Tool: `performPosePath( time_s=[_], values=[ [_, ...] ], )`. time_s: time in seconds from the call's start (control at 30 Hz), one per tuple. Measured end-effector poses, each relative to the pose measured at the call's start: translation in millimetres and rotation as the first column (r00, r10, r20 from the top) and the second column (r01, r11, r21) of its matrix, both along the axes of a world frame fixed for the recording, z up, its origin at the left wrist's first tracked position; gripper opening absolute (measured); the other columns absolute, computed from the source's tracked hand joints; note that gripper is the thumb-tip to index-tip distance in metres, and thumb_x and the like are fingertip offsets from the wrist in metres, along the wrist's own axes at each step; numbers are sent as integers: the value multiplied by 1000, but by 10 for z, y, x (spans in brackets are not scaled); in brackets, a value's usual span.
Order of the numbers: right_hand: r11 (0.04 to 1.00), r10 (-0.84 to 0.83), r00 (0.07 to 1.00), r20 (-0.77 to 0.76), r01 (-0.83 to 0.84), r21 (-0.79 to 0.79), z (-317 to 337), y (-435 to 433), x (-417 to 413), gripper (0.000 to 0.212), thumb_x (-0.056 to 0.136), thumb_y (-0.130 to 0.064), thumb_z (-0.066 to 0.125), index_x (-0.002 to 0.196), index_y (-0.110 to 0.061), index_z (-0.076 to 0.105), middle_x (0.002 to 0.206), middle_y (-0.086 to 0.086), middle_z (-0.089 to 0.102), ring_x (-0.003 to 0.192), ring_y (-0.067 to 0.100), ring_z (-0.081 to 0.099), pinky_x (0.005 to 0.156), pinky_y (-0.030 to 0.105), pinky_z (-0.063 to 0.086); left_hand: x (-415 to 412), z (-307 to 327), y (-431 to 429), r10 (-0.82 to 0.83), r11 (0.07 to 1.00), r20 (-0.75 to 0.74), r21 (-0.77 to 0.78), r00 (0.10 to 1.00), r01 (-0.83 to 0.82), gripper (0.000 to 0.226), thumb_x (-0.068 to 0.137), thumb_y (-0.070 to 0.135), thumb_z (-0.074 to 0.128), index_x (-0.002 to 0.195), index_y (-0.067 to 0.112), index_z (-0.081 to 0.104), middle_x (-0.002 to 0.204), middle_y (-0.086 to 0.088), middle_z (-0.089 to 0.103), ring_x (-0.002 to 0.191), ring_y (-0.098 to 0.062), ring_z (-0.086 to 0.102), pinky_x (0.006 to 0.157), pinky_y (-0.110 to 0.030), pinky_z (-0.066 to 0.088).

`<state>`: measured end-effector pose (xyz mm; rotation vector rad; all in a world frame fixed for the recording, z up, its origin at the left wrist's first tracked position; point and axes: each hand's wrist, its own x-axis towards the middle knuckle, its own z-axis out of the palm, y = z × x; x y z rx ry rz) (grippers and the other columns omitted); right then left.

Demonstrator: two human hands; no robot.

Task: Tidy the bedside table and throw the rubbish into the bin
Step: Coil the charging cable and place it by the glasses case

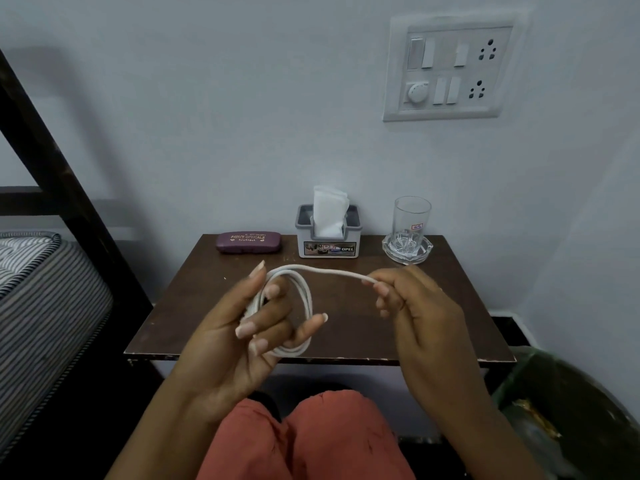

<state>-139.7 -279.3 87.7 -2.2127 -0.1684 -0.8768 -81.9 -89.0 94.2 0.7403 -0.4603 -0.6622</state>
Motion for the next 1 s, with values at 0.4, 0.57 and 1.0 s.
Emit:
performPosePath(
  time_s=[0.4,0.57,1.0],
  values=[
    [971,232,962,-145,-219,99,-391,411,-119,30,98,-28,40,120,-48,41,109,-21,59,84,1,64,71,21,52,91,111,-82,-268,829,-444,-559,855,-30,32,100,37,38,89,11,51,56,1,42,51,-4,43,108,-36,39],
    [916,398,899,-182,-399,31,-378,492,-194,30,94,-35,35,121,-44,45,119,-24,57,107,-3,55,88,24,47,162,-1,-140,27,856,-495,-437,868,-276,24,98,18,44,85,6,59,76,-1,63,82,-13,70,102,-52,39],
    [866,280,937,210,-341,367,-142,445,27,23,86,-17,63,105,-29,63,100,-17,67,91,7,67,76,15,49,-25,4,-447,345,920,-341,-62,874,-387,32,97,24,38,83,11,63,116,-8,68,116,-22,60,101,-37,46]
  ],
)
